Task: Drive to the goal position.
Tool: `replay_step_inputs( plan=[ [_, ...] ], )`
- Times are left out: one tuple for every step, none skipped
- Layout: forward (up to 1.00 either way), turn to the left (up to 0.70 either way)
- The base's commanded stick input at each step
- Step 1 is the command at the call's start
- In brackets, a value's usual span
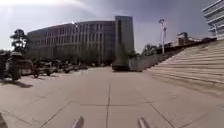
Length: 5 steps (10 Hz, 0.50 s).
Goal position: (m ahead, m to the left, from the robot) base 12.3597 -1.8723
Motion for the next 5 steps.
replay_step_inputs(
  plan=[
    [0.99, 0.00],
    [0.99, 0.00],
    [0.99, 0.00],
    [0.99, 0.00],
    [0.99, 0.00]
  ],
)
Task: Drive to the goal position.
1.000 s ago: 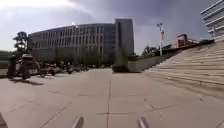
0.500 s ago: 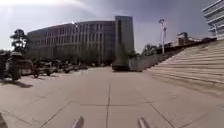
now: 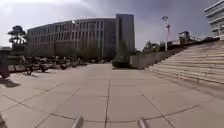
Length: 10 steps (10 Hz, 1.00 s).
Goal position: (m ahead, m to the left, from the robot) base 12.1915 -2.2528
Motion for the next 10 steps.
replay_step_inputs(
  plan=[
    [0.99, 0.00],
    [0.99, 0.00],
    [0.99, 0.00],
    [0.99, 0.00],
    [0.99, 0.00],
    [0.99, 0.00],
    [0.99, 0.00],
    [0.99, 0.00],
    [0.99, 0.00],
    [0.99, 0.00]
  ],
)
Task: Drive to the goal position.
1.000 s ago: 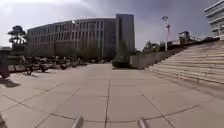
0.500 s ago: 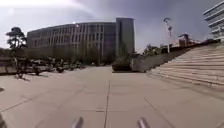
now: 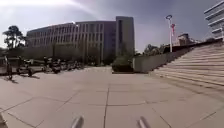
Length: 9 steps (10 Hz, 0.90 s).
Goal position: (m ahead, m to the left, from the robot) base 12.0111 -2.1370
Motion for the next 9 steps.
replay_step_inputs(
  plan=[
    [0.99, 0.00],
    [0.99, 0.00],
    [0.99, 0.00],
    [0.99, 0.00],
    [0.99, 0.00],
    [0.99, 0.00],
    [0.99, 0.00],
    [0.99, 0.00],
    [0.99, 0.00]
  ],
)
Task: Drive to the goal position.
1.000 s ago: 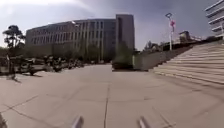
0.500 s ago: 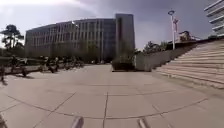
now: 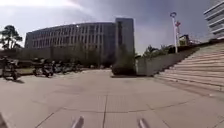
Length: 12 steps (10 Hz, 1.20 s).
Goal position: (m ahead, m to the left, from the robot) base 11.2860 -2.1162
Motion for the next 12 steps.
replay_step_inputs(
  plan=[
    [0.99, 0.00],
    [0.99, 0.00],
    [0.99, 0.00],
    [0.99, 0.00],
    [0.99, 0.00],
    [0.99, 0.00],
    [0.99, 0.00],
    [0.99, 0.00],
    [0.99, 0.00],
    [0.99, 0.00],
    [0.99, 0.00],
    [0.99, 0.00]
  ],
)
